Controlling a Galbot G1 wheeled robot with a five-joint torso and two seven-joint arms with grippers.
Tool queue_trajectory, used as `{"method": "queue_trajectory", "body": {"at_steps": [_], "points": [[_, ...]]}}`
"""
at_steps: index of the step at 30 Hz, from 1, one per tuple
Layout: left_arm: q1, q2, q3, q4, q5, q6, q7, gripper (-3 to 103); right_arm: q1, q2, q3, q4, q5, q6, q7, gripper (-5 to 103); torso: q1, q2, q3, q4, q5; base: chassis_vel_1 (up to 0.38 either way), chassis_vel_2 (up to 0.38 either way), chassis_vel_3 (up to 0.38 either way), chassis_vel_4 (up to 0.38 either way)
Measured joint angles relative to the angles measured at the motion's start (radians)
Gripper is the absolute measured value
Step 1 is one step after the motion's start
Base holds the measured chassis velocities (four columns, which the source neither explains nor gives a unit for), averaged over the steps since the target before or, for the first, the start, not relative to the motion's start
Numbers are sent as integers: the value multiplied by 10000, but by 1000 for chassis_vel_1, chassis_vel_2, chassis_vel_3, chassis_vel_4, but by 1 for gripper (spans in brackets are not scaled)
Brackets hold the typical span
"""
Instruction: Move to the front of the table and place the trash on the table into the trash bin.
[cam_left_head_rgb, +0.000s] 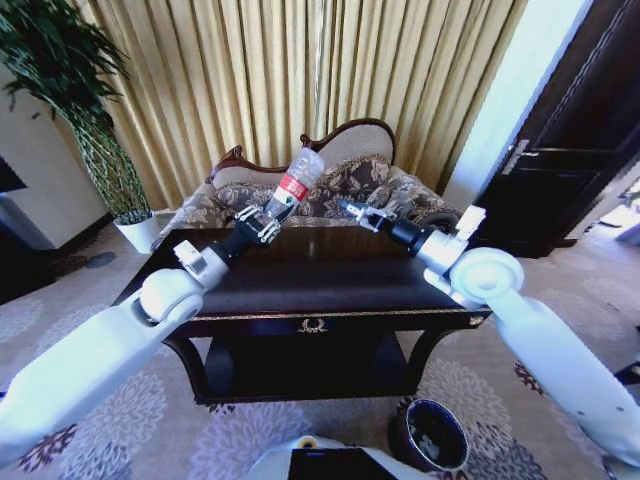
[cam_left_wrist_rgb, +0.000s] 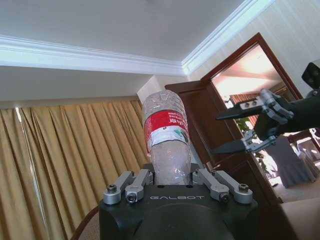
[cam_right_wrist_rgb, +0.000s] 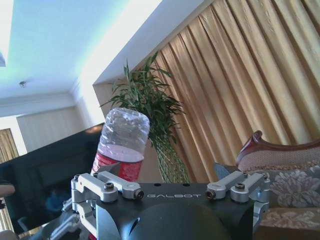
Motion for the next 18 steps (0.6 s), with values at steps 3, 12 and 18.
{"method": "queue_trajectory", "body": {"at_steps": [3,12,18], "points": [[8,-42,145,-92,-1,99,-23,29,137,179,-119,-43,-67,-3,-1,100,0,0,0,1,0,0,0,0,0],[136,-215,546,-300,92,274,-63,29,189,191,-121,-63,-161,-209,-137,100,-1,0,-1,1,-1,0,0,0,0],[-184,-338,1111,-320,147,396,-151,29,127,158,-57,-27,-165,-246,-206,100,-1,0,-1,1,0,0,0,0,0]]}}
